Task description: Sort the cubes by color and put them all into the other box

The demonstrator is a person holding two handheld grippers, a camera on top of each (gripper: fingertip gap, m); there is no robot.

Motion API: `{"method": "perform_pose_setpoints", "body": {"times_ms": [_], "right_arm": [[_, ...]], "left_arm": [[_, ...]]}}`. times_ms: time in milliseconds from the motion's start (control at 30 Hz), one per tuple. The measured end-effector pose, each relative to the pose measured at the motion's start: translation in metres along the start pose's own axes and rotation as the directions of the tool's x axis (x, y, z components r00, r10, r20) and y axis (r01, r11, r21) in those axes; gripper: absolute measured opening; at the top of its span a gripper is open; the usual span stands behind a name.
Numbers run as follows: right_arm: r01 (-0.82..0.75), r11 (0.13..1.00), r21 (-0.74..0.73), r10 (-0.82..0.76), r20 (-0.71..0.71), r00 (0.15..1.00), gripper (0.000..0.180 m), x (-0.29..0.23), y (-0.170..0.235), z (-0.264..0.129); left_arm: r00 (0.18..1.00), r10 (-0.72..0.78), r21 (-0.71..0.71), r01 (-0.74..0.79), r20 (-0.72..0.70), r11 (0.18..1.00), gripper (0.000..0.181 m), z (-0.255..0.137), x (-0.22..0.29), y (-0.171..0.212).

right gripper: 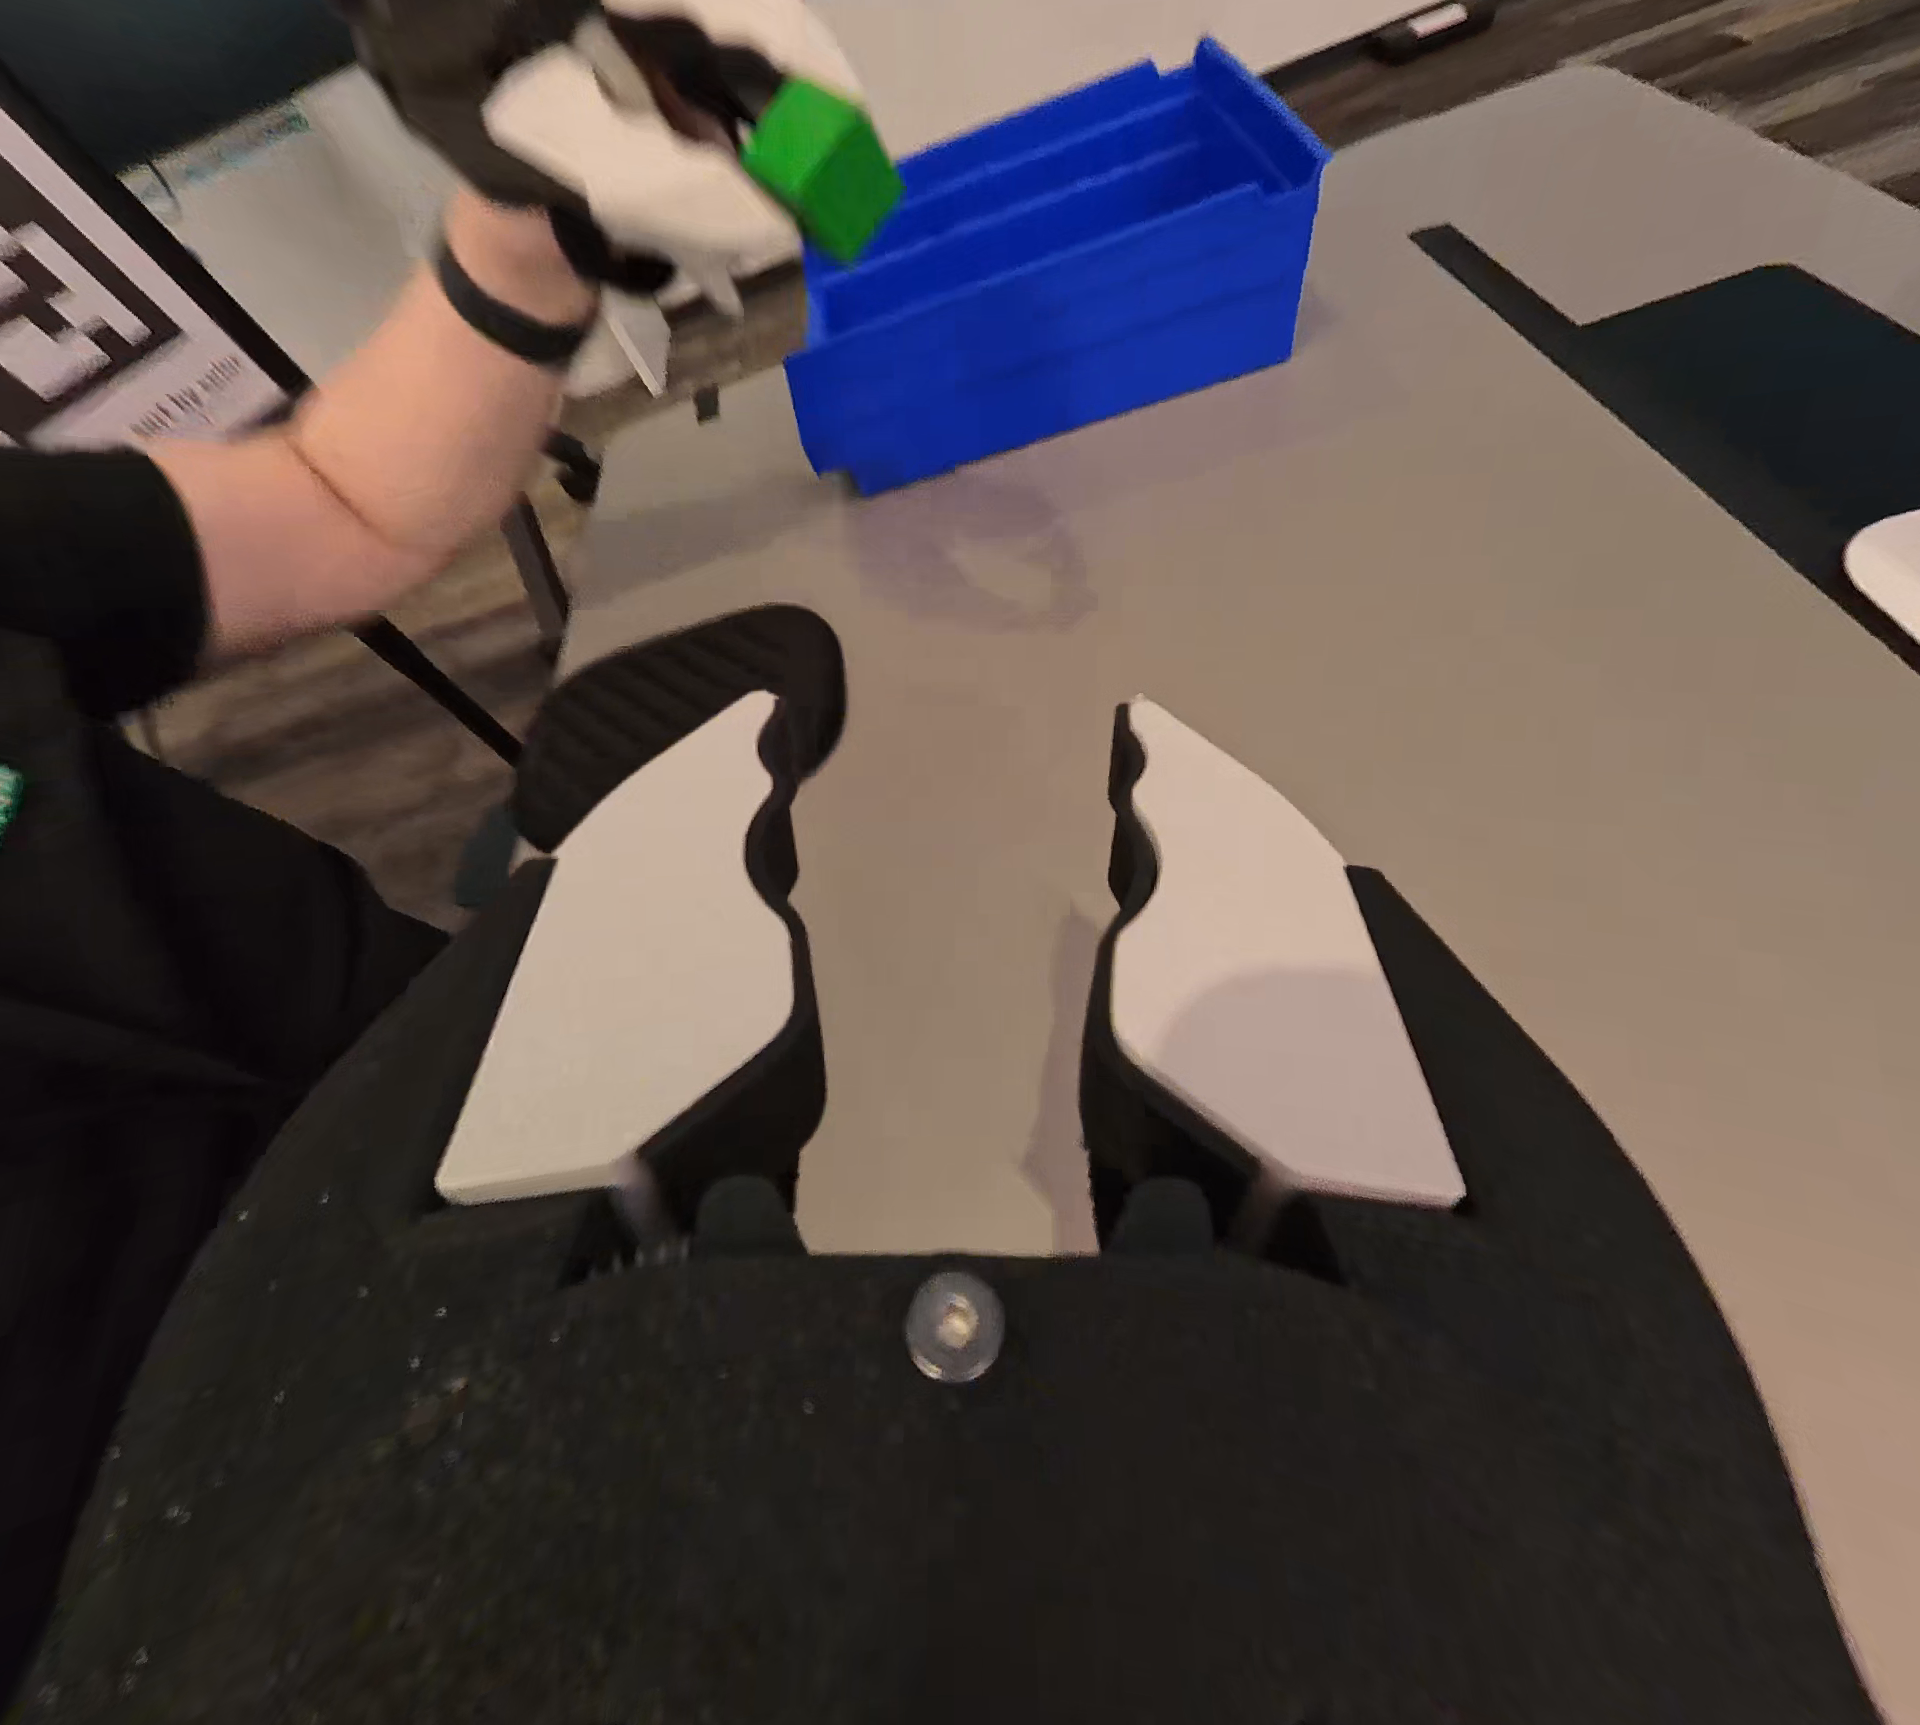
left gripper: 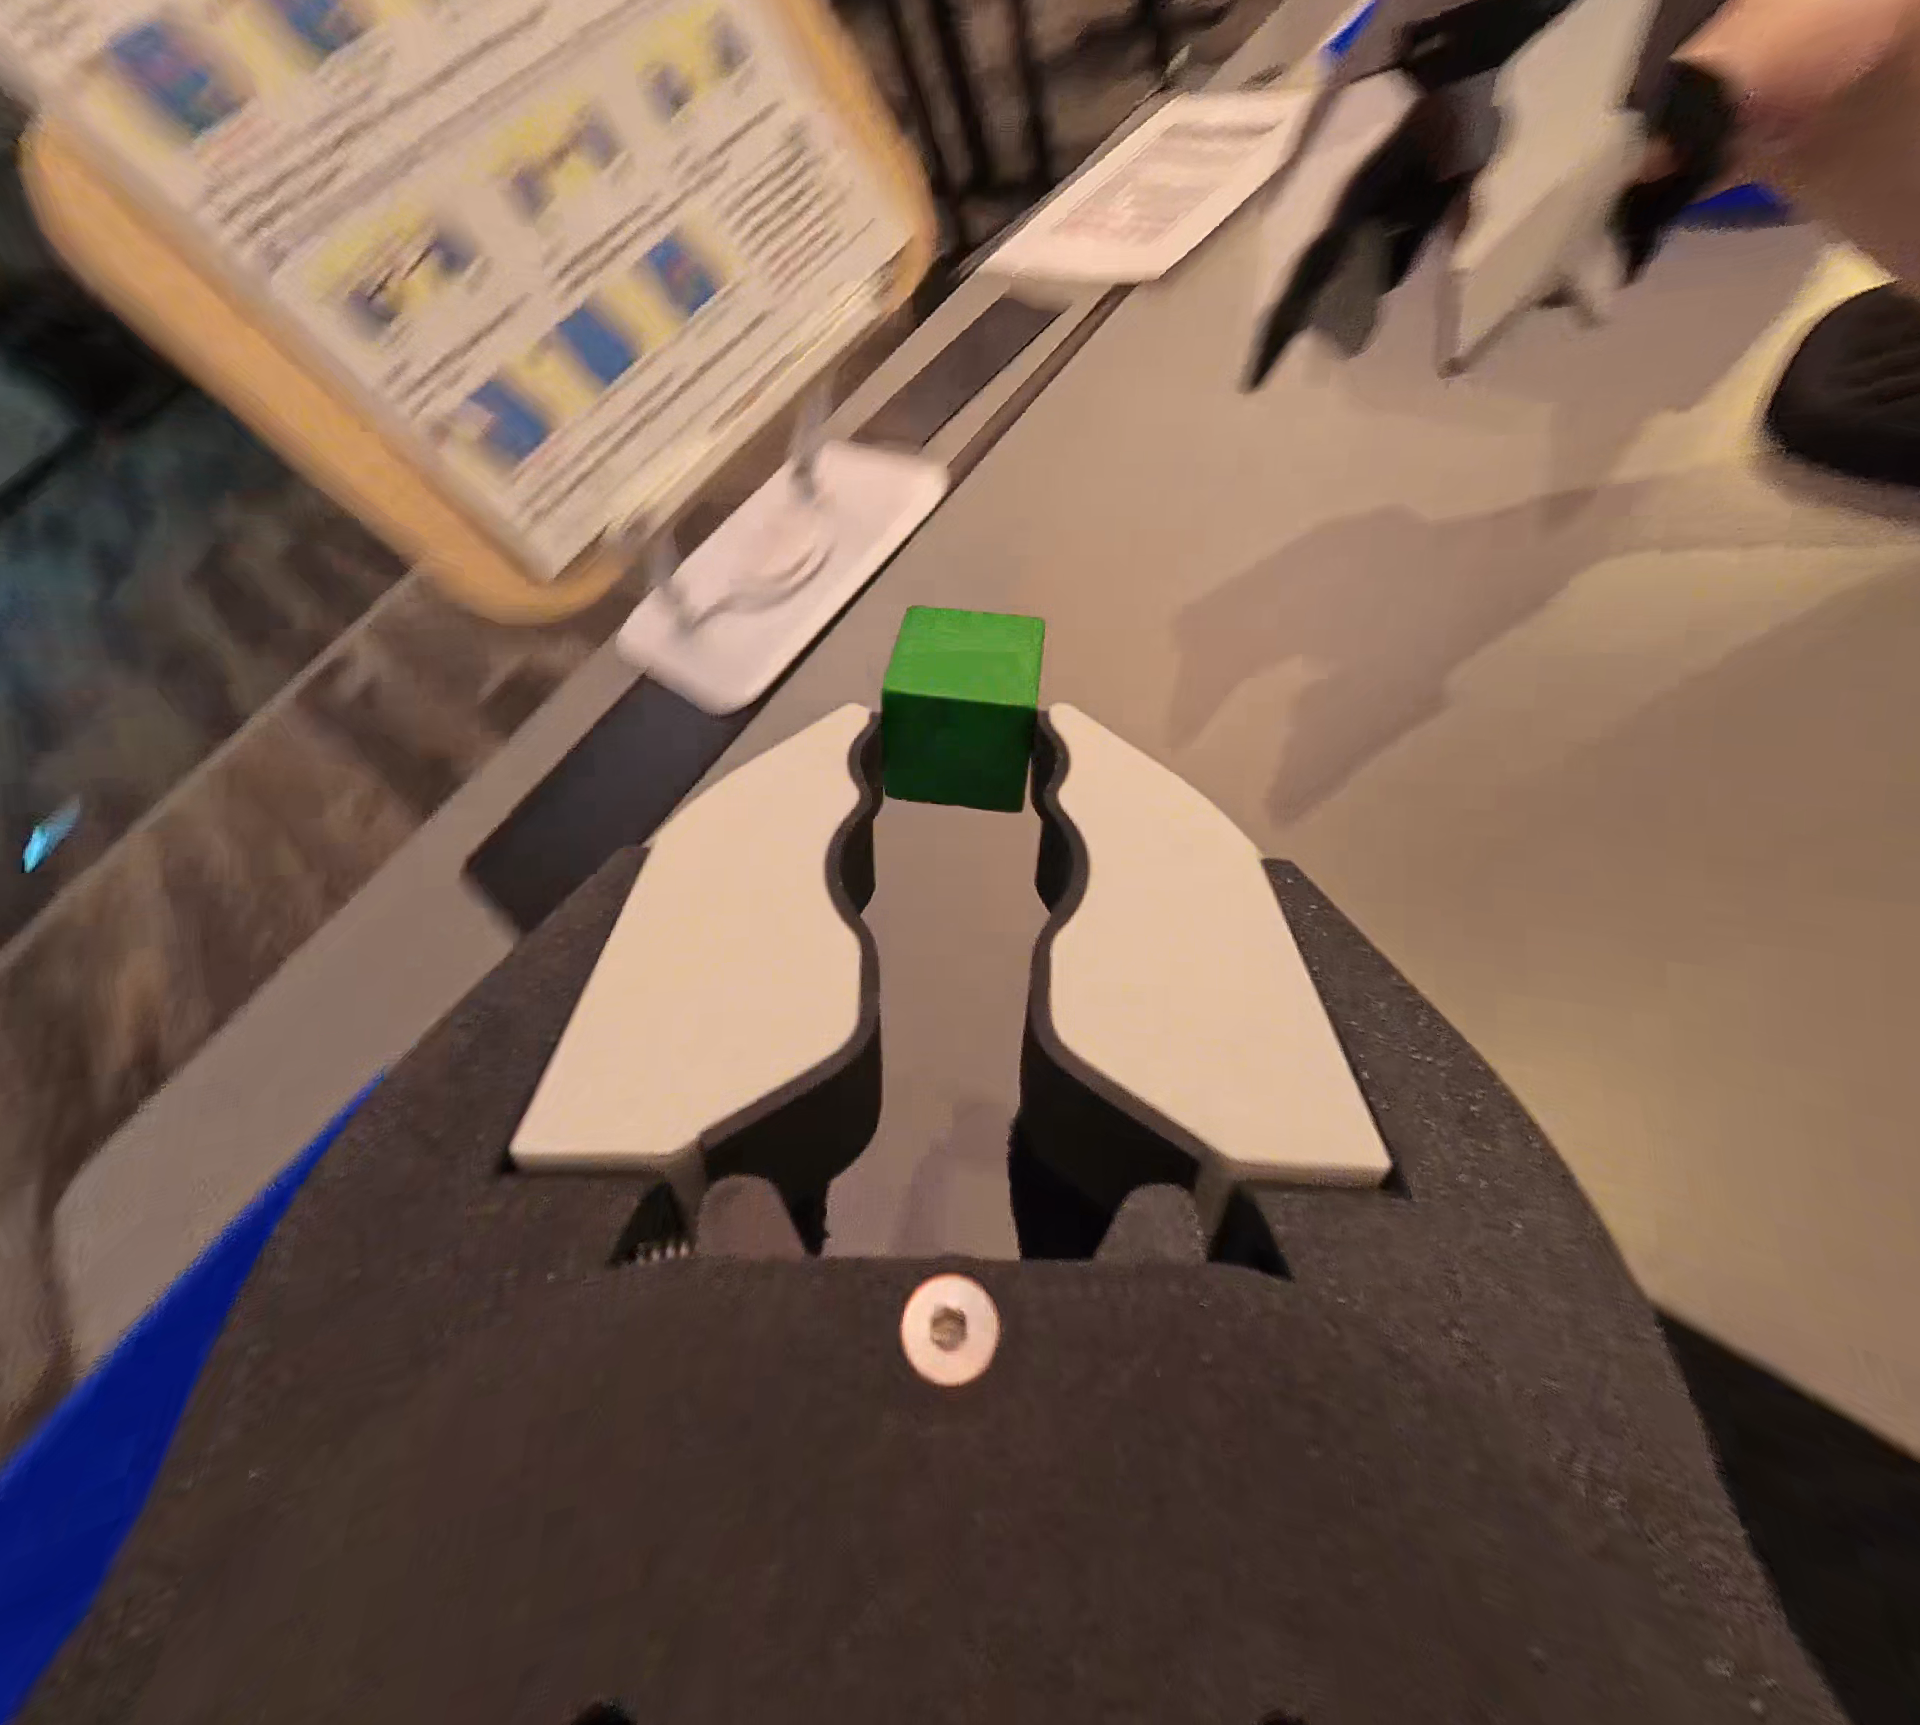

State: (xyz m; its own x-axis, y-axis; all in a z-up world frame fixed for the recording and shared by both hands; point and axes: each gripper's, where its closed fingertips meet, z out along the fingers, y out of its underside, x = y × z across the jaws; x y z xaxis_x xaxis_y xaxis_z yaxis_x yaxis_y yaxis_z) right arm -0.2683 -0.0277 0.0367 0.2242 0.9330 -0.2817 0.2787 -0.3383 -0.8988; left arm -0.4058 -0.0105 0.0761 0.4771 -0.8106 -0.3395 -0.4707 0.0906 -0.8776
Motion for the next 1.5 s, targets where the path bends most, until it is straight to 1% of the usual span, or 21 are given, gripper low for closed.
{"method": "perform_pose_setpoints", "body": {"times_ms": [100,167,233,333,367,467,567,667,800,900,1000,1067,1133,1167,1200,1233,1267,1300,1367,1433,1500], "right_arm": [[-0.131,0.985,0.115,0.118,0.111,0.987,0.058,-0.014,-0.022,-0.021],[-0.215,0.959,0.186,0.182,0.178,0.967,0.058,-0.017,-0.035,-0.037],[-0.265,0.936,0.231,0.22,0.203,0.954,0.056,-0.012,-0.042,-0.052],[-0.329,0.907,0.263,0.287,0.184,0.94,0.056,0.003,-0.043,-0.064],[-0.359,0.894,0.268,0.308,0.214,0.927,0.056,0.003,-0.044,-0.067],[-0.427,0.876,0.224,0.354,0.302,0.885,0.055,-0.003,-0.042,-0.067],[-0.432,0.882,0.189,0.38,0.256,0.889,0.054,0.004,-0.034,-0.058],[-0.453,0.87,0.192,0.394,0.28,0.876,0.03,0.007,-0.033,-0.056],[-0.459,0.87,0.18,0.4,0.287,0.87,0.03,0.008,-0.031,-0.052],[-0.453,0.87,0.195,0.391,0.288,0.874,0.028,0.01,-0.032,-0.055],[-0.435,0.872,0.224,0.375,0.263,0.889,0.028,0.016,-0.033,-0.071],[-0.394,0.883,0.257,0.349,0.202,0.915,0.028,0.021,-0.035,-0.095],[-0.291,0.913,0.288,0.3,0.013,0.954,0.028,0.032,-0.033,-0.134],[-0.215,0.933,0.29,0.265,-0.144,0.953,0.028,0.041,-0.029,-0.163],[-0.139,0.954,0.264,0.227,-0.342,0.912,0.028,0.052,-0.02,-0.198],[-0.084,0.974,0.21,0.189,-0.555,0.81,0.028,0.065,-0.004,-0.24],[-0.071,0.986,0.152,0.16,-0.722,0.673,0.028,0.072,0.017,-0.286],[-0.104,0.987,0.122,0.159,-0.822,0.547,0.028,0.073,0.042,-0.327],[-0.198,0.971,0.134,0.203,-0.901,0.383,0.028,0.067,0.092,-0.39],[-0.264,0.953,0.146,0.221,-0.934,0.282,0.028,0.068,0.14,-0.43],[-0.355,0.921,0.161,0.237,-0.955,0.181,0.028,0.077,0.184,-0.458]], "left_arm": [[0.987,0.143,0.155,-0.131,-0.072,0.979,0.027,0.041,0.038,-0.038],[0.971,0.221,0.217,-0.197,-0.093,0.956,0.027,0.065,0.056,-0.058],[0.958,0.259,0.25,-0.223,-0.123,0.942,0.027,0.086,0.069,-0.073],[0.948,0.274,0.312,-0.214,-0.161,0.926,0.027,0.108,0.084,-0.092],[0.947,0.281,0.326,-0.219,-0.158,0.92,0.027,0.115,0.087,-0.096],[0.94,0.308,0.347,-0.244,-0.144,0.906,0.027,0.131,0.093,-0.101],[0.935,0.323,0.37,-0.252,-0.144,0.894,0.027,0.14,0.099,-0.103],[0.937,0.322,0.383,-0.251,-0.134,0.889,0.027,0.142,0.1,-0.103],[0.941,0.314,0.382,-0.246,-0.126,0.891,0.027,0.141,0.099,-0.098],[0.962,0.257,0.389,-0.205,-0.088,0.898,0.029,0.141,0.095,-0.096],[0.972,0.206,0.362,-0.152,-0.116,0.92,0.039,0.141,0.094,-0.09],[0.976,0.18,0.336,-0.128,-0.127,0.933,0.045,0.141,0.09,-0.083],[0.979,0.154,0.335,-0.101,-0.133,0.937,0.043,0.139,0.085,-0.08],[0.981,0.138,0.337,-0.085,-0.135,0.938,0.042,0.138,0.082,-0.08],[0.983,0.125,0.337,-0.074,-0.132,0.939,0.039,0.138,0.079,-0.081],[0.985,0.118,0.331,-0.07,-0.128,0.941,0.038,0.139,0.077,-0.08],[0.986,0.118,0.321,-0.074,-0.121,0.944,0.036,0.14,0.075,-0.08],[0.986,0.124,0.307,-0.084,-0.112,0.948,0.035,0.141,0.074,-0.078],[0.983,0.147,0.277,-0.111,-0.111,0.954,0.034,0.146,0.076,-0.07],[0.979,0.166,0.255,-0.13,-0.122,0.958,0.033,0.15,0.08,-0.063],[0.977,0.174,0.237,-0.142,-0.122,0.961,0.031,0.156,0.082,-0.059]]}}
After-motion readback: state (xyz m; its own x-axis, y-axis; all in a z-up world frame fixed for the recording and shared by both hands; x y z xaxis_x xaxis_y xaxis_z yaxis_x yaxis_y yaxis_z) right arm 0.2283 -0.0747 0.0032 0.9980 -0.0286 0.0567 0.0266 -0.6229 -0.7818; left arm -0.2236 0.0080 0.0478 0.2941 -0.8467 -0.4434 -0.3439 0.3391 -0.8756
